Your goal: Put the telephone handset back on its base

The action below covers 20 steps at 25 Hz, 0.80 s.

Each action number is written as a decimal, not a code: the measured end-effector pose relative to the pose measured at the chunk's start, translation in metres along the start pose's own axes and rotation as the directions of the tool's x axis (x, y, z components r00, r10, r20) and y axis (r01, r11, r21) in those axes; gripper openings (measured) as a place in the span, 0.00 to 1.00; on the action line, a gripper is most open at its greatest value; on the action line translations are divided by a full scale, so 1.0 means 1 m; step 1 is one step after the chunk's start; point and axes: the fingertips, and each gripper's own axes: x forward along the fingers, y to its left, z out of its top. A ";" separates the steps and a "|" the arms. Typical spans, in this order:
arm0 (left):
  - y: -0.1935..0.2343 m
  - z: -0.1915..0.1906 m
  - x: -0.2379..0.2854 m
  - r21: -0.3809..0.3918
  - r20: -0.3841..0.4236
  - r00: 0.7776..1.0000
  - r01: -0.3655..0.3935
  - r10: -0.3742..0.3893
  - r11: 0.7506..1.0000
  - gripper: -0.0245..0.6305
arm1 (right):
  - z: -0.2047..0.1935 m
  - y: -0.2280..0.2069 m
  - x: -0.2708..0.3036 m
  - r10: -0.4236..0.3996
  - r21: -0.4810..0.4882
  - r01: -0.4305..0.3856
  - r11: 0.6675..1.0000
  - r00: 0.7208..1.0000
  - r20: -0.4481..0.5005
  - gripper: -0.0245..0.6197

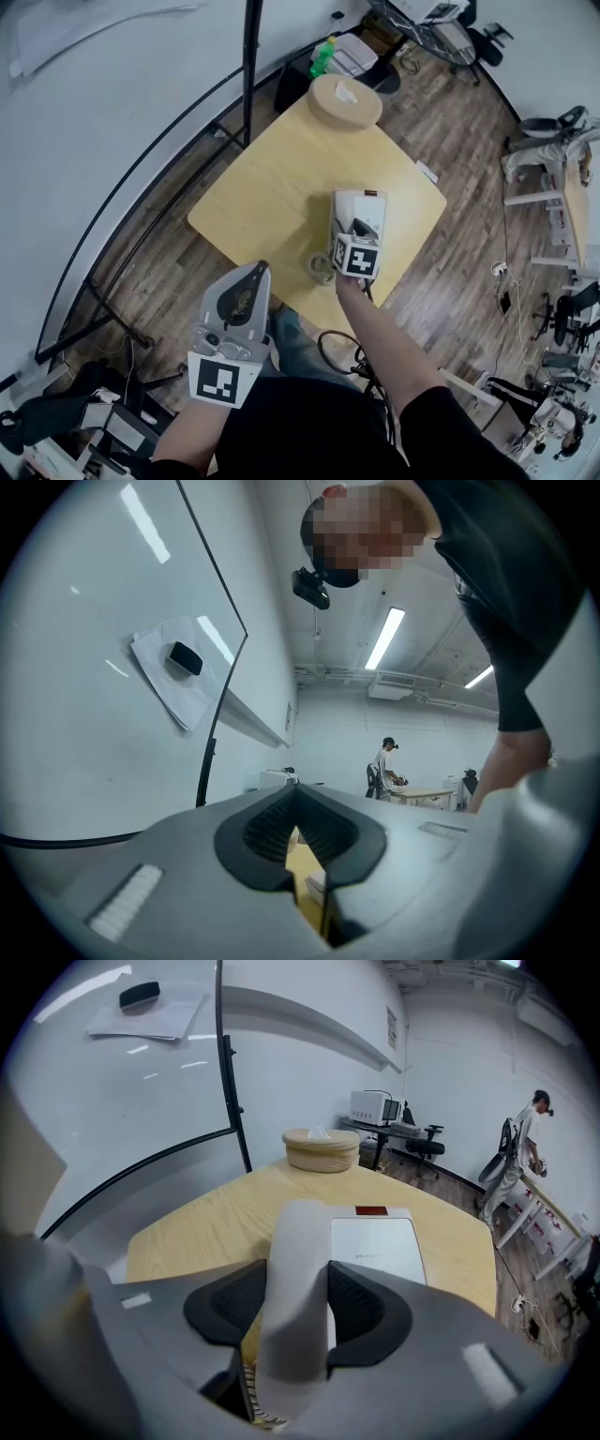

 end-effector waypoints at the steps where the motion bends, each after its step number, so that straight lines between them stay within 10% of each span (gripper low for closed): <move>1: 0.000 -0.001 0.001 0.000 -0.002 1.000 0.001 -0.001 1.000 0.04 | -0.001 0.001 0.002 0.007 -0.003 -0.007 1.000 1.000 -0.001 0.37; 20: -0.012 0.002 0.005 0.006 -0.007 1.000 0.020 -0.020 1.000 0.04 | 0.014 0.002 -0.020 0.054 -0.028 -0.053 0.998 0.998 0.038 0.38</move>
